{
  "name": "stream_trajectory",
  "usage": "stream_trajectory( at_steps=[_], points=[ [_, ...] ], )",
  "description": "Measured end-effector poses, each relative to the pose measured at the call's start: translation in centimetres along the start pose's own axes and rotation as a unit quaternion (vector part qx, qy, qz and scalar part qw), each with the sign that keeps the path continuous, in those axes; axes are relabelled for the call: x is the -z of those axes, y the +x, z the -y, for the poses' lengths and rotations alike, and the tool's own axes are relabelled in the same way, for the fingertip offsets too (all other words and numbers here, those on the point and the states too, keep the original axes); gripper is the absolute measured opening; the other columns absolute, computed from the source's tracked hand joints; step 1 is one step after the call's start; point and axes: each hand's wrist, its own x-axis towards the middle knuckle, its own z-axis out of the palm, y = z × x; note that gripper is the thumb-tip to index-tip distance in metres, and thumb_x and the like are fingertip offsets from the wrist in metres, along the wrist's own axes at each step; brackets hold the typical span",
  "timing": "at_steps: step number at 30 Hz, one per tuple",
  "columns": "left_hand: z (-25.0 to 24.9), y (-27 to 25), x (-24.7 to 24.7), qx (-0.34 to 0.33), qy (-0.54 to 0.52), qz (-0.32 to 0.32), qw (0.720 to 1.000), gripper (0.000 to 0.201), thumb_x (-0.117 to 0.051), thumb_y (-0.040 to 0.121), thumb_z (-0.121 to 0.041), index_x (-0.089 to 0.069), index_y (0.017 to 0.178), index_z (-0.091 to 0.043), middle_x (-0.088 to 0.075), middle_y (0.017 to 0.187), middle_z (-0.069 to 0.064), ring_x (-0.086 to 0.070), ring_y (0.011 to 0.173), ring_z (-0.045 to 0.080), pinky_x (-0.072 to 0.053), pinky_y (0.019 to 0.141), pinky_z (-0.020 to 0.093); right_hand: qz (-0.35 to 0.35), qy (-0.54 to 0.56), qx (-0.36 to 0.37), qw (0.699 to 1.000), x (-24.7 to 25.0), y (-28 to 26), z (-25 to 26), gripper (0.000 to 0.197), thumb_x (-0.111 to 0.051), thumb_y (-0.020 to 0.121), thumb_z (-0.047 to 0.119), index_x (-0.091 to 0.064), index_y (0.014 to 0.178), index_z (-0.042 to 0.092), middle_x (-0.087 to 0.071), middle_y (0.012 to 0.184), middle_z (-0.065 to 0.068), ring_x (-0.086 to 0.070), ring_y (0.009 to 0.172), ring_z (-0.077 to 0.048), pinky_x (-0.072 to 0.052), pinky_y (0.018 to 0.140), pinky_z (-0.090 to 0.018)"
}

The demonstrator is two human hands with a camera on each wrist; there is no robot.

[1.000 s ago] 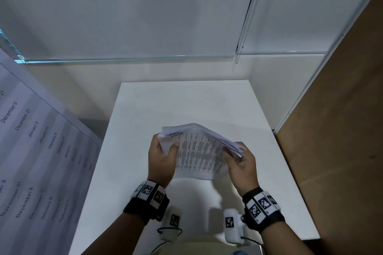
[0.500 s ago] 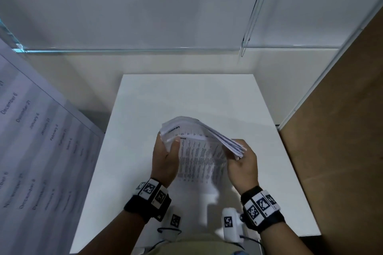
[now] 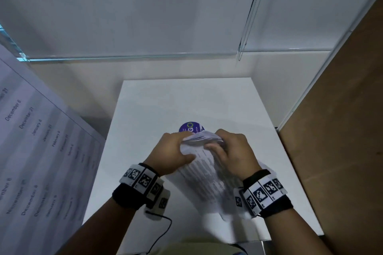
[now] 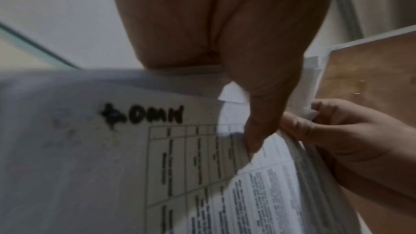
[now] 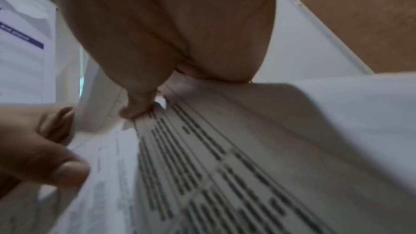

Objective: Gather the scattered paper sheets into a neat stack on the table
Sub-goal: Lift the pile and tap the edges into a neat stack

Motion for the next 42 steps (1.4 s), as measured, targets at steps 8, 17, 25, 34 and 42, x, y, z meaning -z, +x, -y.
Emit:
stream_trajectory(
  at_steps=[8,17,25,34,42],
  points=[
    [5.8,-3.4,-0.4,0.148,-0.145,-0.033,0.978,0.031,-0.081,0.07,-0.031,-0.074,0.093,-0.011,-0.077,0.088,0.004,-0.072,0.08,0.011,-0.059,0.075,0.038,-0.082,-0.073,-0.216,0.97,0.0,-3.7,-4.2,0.093,-0.071,0.064,0.079,-0.05,0.139,0.027,-0.052,0.133,-0.004,-0.042,0.126,-0.025,-0.035,0.108,-0.052],
    [7.4,-7.6,1.1,0.216,-0.416,-0.043,0.882,0.038,-0.075,0.079,-0.005,-0.068,0.116,-0.005,-0.074,0.111,0.018,-0.071,0.102,0.039,-0.059,0.084,0.051,0.045,0.42,-0.369,0.828,-3.7,-8.0,-5.7,0.052,-0.081,0.081,0.01,-0.064,0.129,0.016,-0.074,0.122,-0.006,-0.07,0.115,-0.025,-0.046,0.109,-0.055],
    [14.0,-8.9,-4.0,0.32,-0.296,-0.086,0.896,0.063,-0.082,0.056,-0.035,-0.072,0.111,-0.004,-0.074,0.11,0.017,-0.07,0.102,0.037,-0.055,0.091,0.058,0.153,0.282,-0.44,0.838,-7.0,-8.2,-9.2,0.033,-0.081,0.078,0.01,-0.07,0.11,0.009,-0.076,0.106,-0.016,-0.073,0.087,-0.023,-0.056,0.079,-0.036],
    [16.7,-9.4,-9.4,0.417,-0.186,-0.059,0.888,0.06,-0.084,0.074,-0.027,-0.054,0.124,-0.014,-0.067,0.114,0.008,-0.065,0.098,0.026,-0.052,0.085,0.036,0.253,0.001,-0.439,0.862,-11.1,-9.8,-8.2,0.058,-0.071,0.085,0.035,-0.052,0.128,0.002,-0.064,0.109,-0.006,-0.057,0.086,-0.015,-0.048,0.071,-0.025],
    [17.0,-10.6,-9.4,0.437,-0.241,-0.063,0.864,0.064,-0.092,0.056,-0.031,-0.06,0.11,-0.02,-0.072,0.106,0.005,-0.07,0.095,0.027,-0.057,0.089,0.048,0.277,-0.068,-0.473,0.834,-11.6,-9.4,-8.6,0.075,-0.063,0.082,0.058,-0.042,0.137,0.011,-0.037,0.141,-0.022,-0.039,0.13,-0.042,-0.043,0.105,-0.049]
  ],
)
